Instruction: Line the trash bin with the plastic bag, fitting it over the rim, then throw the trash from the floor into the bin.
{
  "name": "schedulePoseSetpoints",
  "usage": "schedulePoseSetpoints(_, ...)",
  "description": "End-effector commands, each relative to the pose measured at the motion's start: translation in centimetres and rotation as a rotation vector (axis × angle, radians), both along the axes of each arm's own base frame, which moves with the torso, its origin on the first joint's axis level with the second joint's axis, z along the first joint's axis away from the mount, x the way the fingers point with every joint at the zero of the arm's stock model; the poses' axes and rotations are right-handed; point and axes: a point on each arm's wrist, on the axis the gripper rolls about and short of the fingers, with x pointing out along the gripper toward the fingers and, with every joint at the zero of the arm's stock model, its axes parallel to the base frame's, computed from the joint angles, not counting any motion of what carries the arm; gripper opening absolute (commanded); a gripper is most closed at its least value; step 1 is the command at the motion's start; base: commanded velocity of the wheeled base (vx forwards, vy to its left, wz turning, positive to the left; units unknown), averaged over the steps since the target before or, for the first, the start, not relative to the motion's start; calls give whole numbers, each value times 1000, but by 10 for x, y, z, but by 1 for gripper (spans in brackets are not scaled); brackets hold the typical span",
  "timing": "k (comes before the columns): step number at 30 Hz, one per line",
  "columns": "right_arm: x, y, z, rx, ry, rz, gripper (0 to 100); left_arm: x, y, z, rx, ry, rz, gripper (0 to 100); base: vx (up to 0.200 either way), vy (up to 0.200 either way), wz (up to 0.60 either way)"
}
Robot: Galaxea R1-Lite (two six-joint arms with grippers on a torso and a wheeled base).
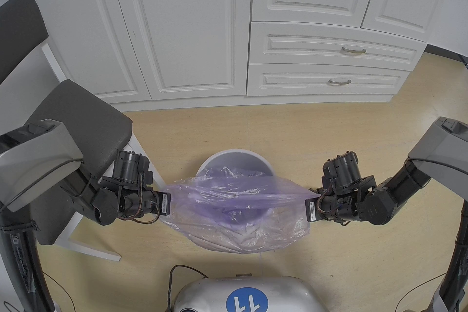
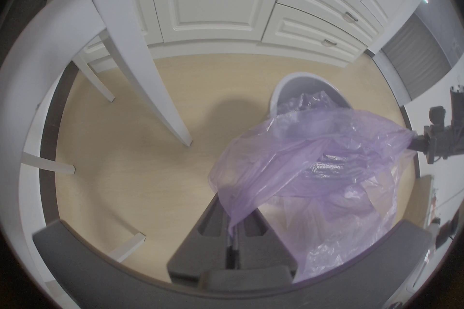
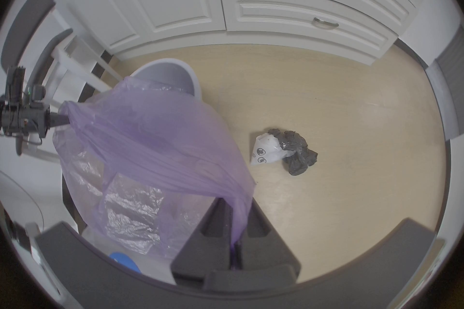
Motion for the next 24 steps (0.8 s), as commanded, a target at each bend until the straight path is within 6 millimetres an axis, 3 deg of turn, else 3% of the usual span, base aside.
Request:
schedulePoseSetpoints(1, 8, 6, -14, 22, -1, -20, 0, 10, 2, -19, -7, -6, 67, 0, 0, 0, 0)
schedulePoseSetpoints(3, 8, 4, -10, 22, -9, -23, 0, 10, 3, -16, -12, -14, 70, 0, 0, 0, 0)
schedulePoseSetpoints(4, 5, -1, 1, 30, -28, -29, 0, 7, 5, 0, -20, -46, 71, 0, 0, 0, 0)
schedulePoseSetpoints(8, 1, -13, 15, 3, -57, -19, 0, -3, 10, 21, -29, -69, 73, 0, 0, 0, 0)
schedulePoseSetpoints(9, -3, -20, 22, -14, -71, -11, 0, -9, 11, 36, -36, -87, 68, 0, 0, 0, 0)
schedulePoseSetpoints(15, -13, -37, 35, -75, -100, 15, 0, -32, 18, 73, -18, -135, 41, 0, 0, 0, 0)
schedulePoseSetpoints(24, -24, -41, 33, -135, -92, 64, 0, -45, 21, 76, 12, -143, -12, 0, 0, 0, 0)
